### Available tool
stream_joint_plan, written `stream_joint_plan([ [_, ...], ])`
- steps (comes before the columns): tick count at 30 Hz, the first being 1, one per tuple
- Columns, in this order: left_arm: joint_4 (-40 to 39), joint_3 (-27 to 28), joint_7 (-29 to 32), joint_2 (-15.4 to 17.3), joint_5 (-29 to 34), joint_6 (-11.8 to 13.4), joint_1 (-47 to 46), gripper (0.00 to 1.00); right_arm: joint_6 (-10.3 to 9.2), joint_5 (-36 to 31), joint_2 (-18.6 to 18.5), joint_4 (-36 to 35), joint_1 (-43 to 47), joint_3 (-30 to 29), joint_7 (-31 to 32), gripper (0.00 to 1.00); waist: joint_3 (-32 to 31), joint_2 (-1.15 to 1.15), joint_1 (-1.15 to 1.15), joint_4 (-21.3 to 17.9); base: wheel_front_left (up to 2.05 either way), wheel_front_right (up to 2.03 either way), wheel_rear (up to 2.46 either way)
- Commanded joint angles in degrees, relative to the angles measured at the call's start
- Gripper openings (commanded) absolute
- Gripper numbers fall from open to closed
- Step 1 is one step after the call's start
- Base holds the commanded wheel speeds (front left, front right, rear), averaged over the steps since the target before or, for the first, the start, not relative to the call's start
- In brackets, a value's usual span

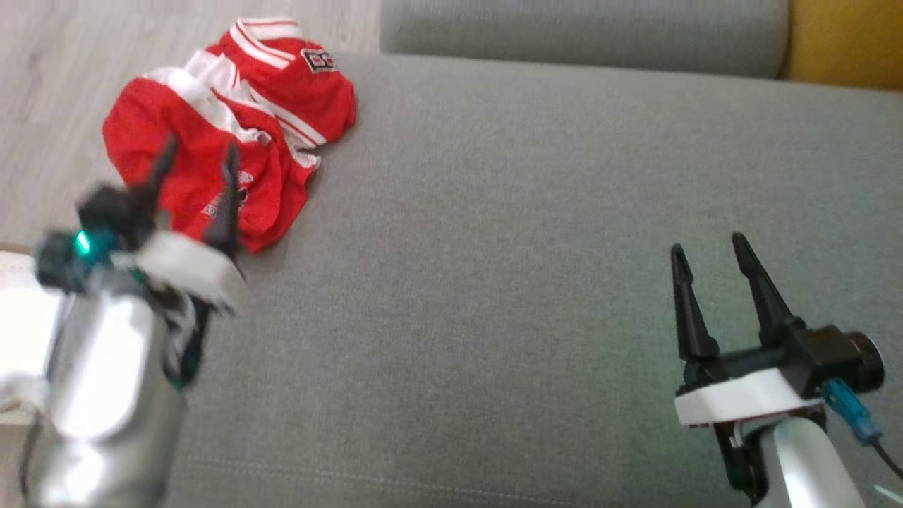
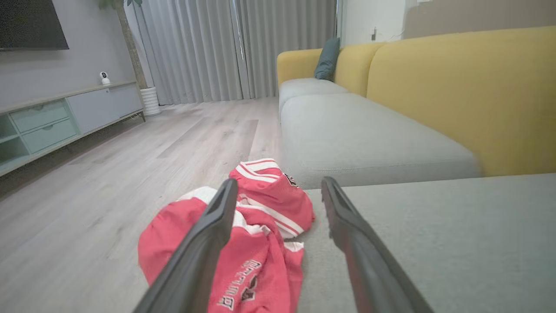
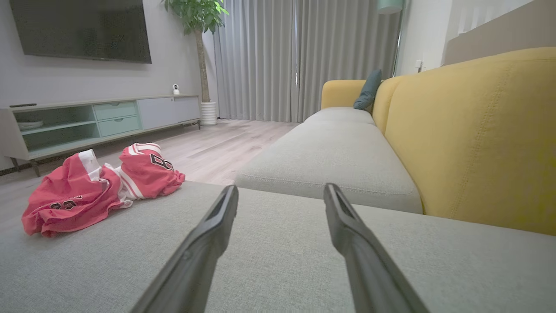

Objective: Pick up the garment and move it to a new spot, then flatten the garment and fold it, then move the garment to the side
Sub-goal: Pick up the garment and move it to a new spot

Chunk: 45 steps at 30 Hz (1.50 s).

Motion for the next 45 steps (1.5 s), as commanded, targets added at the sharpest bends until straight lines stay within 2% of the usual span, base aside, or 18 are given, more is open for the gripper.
stream_joint_plan([
  [1,-4.82,2.67,-0.68,1.27,-0.52,0.92,0.59,1.00,0.42,0.59,-0.11,-2.02,-0.38,0.77,-0.36,1.00,-1.51,0.00,0.01,-0.05,0.00,0.00,0.00],
  [9,-18.51,2.28,-0.69,-4.14,-1.28,3.87,17.84,1.00,0.42,2.98,-0.11,-2.59,1.60,-0.51,-0.36,1.00,-2.93,0.00,0.01,-0.07,0.00,0.00,0.00],
  [14,-20.20,1.48,-0.69,-6.76,-0.81,4.50,22.51,1.00,0.42,4.23,-0.11,-2.57,2.93,-0.91,-0.36,1.00,-3.72,0.00,0.01,-0.17,0.00,0.00,0.00],
  [38,-19.28,2.04,-0.70,-9.27,1.25,3.43,25.36,1.00,0.42,4.98,-0.11,-1.61,3.49,-1.26,-0.36,1.00,-4.41,0.00,0.01,-1.79,0.00,0.00,0.00],
  [45,-19.44,4.52,-0.70,-8.91,1.47,4.14,25.29,1.00,0.42,4.30,-0.11,-2.03,3.65,-2.12,-0.36,1.00,-4.13,0.00,0.01,1.33,0.00,0.00,0.00],
])
